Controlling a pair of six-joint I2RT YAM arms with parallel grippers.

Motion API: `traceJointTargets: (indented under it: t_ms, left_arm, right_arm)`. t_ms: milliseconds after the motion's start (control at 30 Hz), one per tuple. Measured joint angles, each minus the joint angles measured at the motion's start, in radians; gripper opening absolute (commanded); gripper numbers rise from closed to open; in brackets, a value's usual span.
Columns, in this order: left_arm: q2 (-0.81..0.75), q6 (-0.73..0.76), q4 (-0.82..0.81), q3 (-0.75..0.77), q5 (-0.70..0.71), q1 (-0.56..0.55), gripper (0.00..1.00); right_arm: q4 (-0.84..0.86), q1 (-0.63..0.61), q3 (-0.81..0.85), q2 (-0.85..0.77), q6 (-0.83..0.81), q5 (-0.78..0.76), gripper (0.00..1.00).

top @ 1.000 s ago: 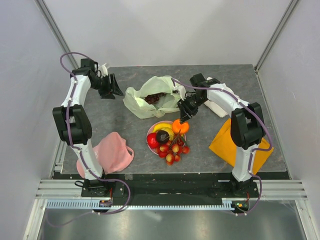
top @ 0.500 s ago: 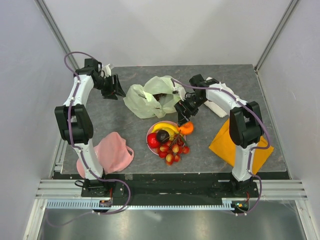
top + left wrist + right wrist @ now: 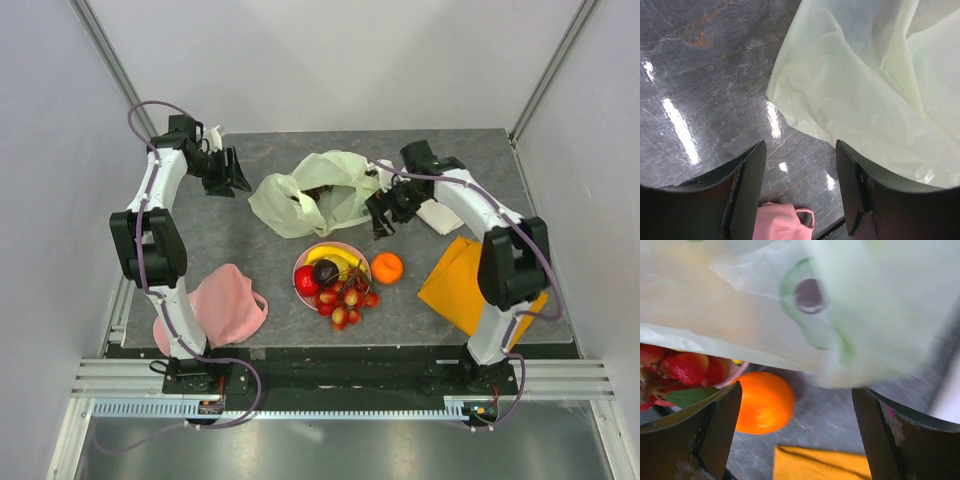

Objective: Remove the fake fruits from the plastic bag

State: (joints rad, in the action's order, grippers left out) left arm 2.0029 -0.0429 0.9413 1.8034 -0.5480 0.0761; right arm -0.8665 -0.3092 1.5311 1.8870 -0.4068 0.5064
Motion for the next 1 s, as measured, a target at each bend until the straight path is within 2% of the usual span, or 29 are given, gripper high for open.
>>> traceJointTargets:
  t_ms: [233,400,533,733,1000]
  left_arm:
    - [0.0,0.001,0.0,0.019,0.012,0.0,0.65]
    - [0.0,0.001,0.001,0.029,0.024,-0.002,0.65]
    - [0.0,0.002,0.0,0.034,0.026,-0.011,0.65]
    - [0.0,0.007,0.005,0.034,0.027,-0.024,0.65]
    - [-0.003,0.026,0.006,0.015,0.04,-0.023,0.65]
  right_arm:
    - [0.057,0.034,-0.179,-0.353,-0.063,-0.131,0.98]
    - [0.079,-0.004,-0.414,-0.623,-0.243,-0.132,0.98]
    - [0.119,-0.075,-0.62,-0.801,-0.424,-0.13,0.92]
    - [0.137,-0.183,-0.758,-0.885,-0.632,-0.101,0.86]
    - [0.227,-0.203,-0.814,-0.755,-0.805,-0.068,0.81]
